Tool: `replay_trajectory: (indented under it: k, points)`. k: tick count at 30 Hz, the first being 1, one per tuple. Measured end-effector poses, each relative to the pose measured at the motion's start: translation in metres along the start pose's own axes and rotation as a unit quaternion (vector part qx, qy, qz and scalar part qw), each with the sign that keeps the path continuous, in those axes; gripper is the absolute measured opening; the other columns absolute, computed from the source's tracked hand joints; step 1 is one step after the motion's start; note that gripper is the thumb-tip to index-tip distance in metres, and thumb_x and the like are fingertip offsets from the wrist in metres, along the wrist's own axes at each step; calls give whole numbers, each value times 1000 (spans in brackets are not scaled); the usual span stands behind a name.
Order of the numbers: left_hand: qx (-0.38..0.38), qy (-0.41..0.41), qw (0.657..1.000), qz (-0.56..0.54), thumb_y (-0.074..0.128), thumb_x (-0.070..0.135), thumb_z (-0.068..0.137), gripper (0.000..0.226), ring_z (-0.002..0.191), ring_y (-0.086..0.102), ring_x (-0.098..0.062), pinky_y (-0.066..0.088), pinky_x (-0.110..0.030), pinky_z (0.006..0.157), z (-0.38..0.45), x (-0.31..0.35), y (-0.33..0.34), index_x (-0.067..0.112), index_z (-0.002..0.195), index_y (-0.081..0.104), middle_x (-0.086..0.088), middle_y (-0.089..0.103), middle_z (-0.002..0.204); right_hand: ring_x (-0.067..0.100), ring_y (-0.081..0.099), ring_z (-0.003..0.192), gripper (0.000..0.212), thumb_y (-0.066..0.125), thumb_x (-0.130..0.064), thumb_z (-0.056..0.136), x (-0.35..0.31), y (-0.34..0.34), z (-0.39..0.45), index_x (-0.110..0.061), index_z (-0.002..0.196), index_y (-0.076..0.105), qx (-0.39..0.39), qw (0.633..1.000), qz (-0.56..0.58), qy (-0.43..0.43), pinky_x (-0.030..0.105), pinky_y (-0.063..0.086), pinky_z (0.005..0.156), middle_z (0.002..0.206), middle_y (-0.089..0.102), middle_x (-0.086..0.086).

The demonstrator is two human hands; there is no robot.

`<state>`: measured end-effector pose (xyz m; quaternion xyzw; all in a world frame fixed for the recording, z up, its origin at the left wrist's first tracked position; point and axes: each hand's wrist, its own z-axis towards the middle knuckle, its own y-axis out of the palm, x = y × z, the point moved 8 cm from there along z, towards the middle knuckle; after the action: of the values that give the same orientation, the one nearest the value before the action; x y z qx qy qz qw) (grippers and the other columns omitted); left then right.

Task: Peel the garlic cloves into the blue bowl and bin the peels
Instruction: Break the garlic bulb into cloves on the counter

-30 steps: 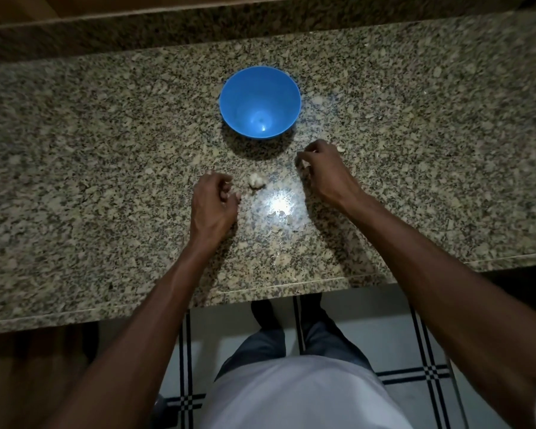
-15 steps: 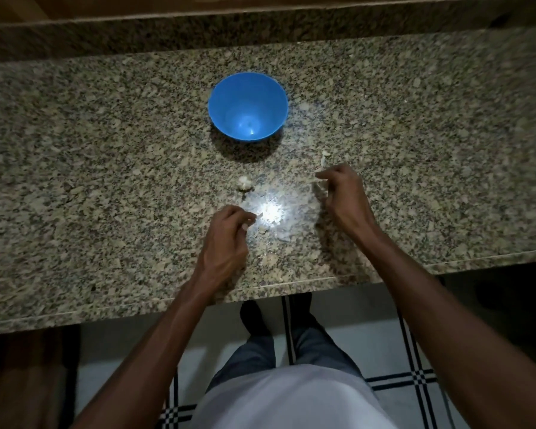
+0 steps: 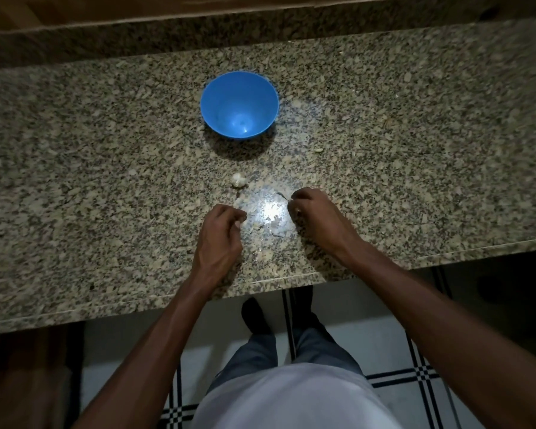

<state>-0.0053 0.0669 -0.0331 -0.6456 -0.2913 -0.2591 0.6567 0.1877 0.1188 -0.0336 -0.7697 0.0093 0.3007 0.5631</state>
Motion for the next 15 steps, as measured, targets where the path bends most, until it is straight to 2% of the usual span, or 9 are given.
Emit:
replay_trajectory:
  k: [2,4,5,6,9,11,13,15]
  points:
    - [10,-11,1000,-3,54,-5,96,24,101,59,-18,53,-32,88,-2,-2,-2,3,110,72,-6,62,111,21,63,104,22,67,5,93,3,-12,1,-5,110,76,30,999,32,5,31,56,86,120,69,13]
    - [24,-28,999,-3,53,-5,96,24,105,59,-20,53,-34,91,-1,-6,-4,3,111,71,-7,61,113,17,63,99,26,63,7,94,13,-31,7,-2,115,74,93,991,83,47,17,52,82,118,71,17]
    - [32,-37,999,1,52,-5,96,25,108,58,-21,53,-36,93,1,-9,-5,3,113,70,-7,60,114,17,63,99,28,60,6,96,17,-37,11,-1,120,71,112,988,83,62,17,53,82,118,70,17]
    - [39,-47,998,12,52,-5,96,27,111,56,-23,51,-38,95,3,-11,-5,4,115,69,-8,59,117,19,62,101,30,57,5,98,20,-38,20,-2,125,69,111,989,67,70,24,55,86,120,68,18]
    - [7,-69,995,70,51,-9,91,45,125,42,-25,46,-36,99,9,-12,9,8,132,60,-11,50,133,31,56,111,22,55,-7,103,8,-21,35,0,119,66,41,997,29,57,48,55,97,124,58,21]
    - [-37,-56,993,95,50,-13,88,58,132,34,-26,40,-29,101,10,-6,22,9,141,54,-11,42,143,35,55,115,22,57,-18,104,-10,0,31,-5,120,63,-14,999,37,36,51,55,97,127,55,18]
    - [-74,-23,993,89,50,-15,87,58,131,33,-24,38,-25,102,5,1,33,8,140,56,-10,43,142,39,50,120,32,60,-7,98,-27,25,18,-8,131,61,-70,997,37,3,50,50,99,132,51,20]
    - [-67,-5,996,62,51,-16,87,51,125,39,-22,39,-15,101,-4,4,30,6,132,62,-9,49,132,41,47,126,43,59,5,95,-30,36,0,-4,137,59,-83,995,54,-9,48,46,105,137,49,24]
